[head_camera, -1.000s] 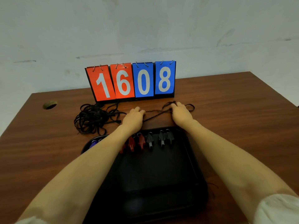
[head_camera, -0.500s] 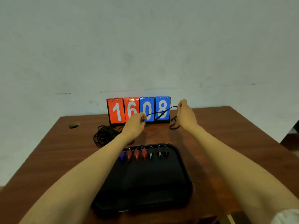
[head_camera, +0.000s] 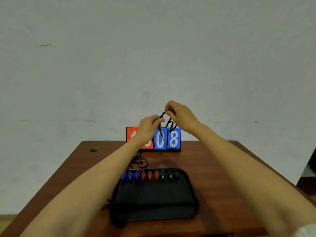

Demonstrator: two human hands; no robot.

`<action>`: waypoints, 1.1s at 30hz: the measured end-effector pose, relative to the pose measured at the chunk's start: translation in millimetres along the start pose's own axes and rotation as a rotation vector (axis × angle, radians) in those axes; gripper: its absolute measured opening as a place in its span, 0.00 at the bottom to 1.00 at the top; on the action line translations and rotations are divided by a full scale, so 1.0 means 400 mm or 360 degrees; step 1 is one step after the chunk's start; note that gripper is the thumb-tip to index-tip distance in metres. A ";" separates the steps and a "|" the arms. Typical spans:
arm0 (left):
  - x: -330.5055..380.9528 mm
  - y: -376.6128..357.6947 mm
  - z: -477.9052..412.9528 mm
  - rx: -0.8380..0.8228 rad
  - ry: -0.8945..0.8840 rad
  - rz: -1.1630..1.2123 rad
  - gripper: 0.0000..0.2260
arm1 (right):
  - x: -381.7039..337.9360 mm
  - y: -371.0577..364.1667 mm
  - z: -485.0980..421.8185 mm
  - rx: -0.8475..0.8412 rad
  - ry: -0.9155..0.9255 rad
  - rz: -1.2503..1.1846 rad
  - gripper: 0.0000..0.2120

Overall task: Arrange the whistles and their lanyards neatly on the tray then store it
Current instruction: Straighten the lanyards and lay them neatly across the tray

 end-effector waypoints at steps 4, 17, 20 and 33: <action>-0.028 0.057 0.014 0.0156 0.0096 -0.0100 0.12 | 0.010 0.005 0.032 -0.0206 -0.0049 0.0425 0.10; -0.116 0.073 0.067 -0.0110 0.0426 -0.0106 0.11 | 0.048 0.017 0.088 -0.0144 -0.0408 -0.0026 0.13; -0.144 0.072 0.075 -0.0118 0.0458 -0.0212 0.12 | 0.063 0.029 0.092 -0.0041 -0.0404 0.0076 0.15; -0.001 0.002 0.080 -0.0414 0.0287 0.0307 0.22 | -0.030 0.016 0.070 0.0074 0.0235 0.0061 0.10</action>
Point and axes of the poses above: each hand's wrist, its own z-axis away from the middle knuckle, its own y-axis out of the back of the hand, x = y × z, the point moved 4 cm from there along -z, towards the middle knuckle, and after that the axes turned 10 degrees about -z, right-handed, at the moved point
